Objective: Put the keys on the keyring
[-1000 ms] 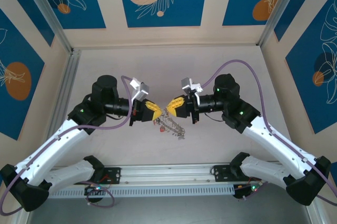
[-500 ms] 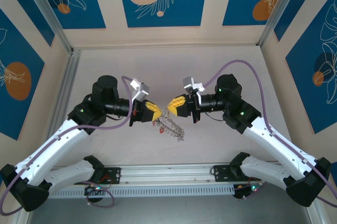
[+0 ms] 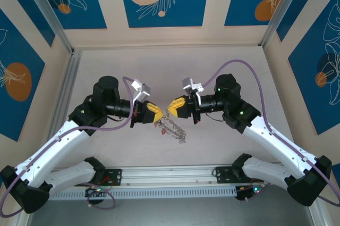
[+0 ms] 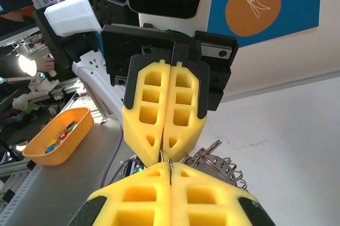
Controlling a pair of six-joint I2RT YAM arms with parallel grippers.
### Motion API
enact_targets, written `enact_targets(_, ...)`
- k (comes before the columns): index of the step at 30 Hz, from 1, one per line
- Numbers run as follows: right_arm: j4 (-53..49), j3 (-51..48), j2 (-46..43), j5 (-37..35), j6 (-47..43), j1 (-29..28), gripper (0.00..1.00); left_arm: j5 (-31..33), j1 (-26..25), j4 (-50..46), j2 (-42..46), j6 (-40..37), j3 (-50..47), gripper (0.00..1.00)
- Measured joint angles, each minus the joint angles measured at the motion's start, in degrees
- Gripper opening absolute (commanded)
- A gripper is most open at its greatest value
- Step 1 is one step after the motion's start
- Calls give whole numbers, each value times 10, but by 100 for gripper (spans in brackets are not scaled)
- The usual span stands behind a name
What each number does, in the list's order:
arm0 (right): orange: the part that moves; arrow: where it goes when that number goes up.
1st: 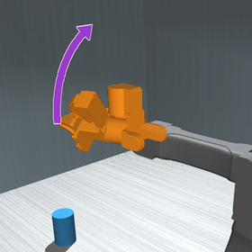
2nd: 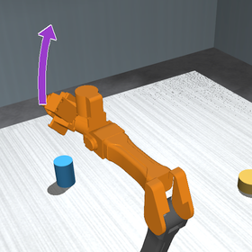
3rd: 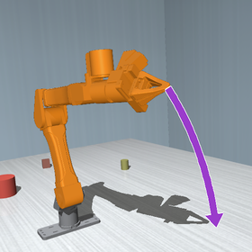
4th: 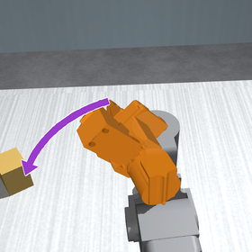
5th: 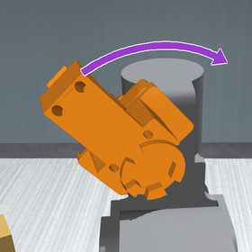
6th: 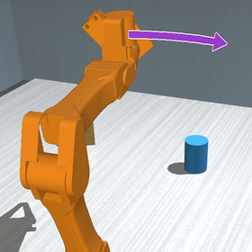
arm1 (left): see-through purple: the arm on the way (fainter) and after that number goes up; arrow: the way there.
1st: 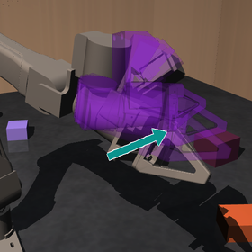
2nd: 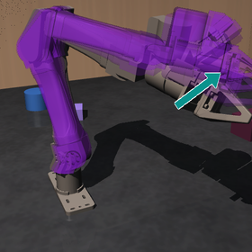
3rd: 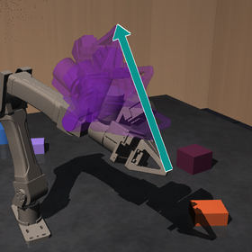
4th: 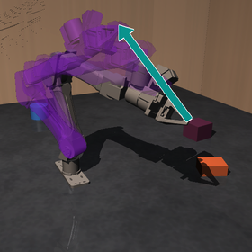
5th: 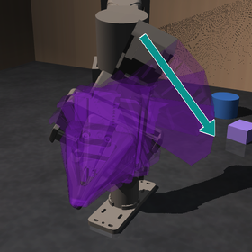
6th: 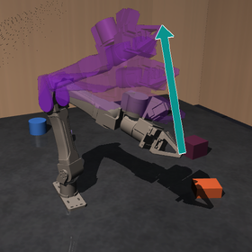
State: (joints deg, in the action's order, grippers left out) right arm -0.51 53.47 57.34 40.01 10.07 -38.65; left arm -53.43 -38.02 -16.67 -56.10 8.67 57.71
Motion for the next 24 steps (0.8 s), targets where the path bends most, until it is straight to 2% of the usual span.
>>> enact_targets(24, -2, 0, -7, 14, 0, 1, 0, -14, 0, 12, 0, 14, 0, 0)
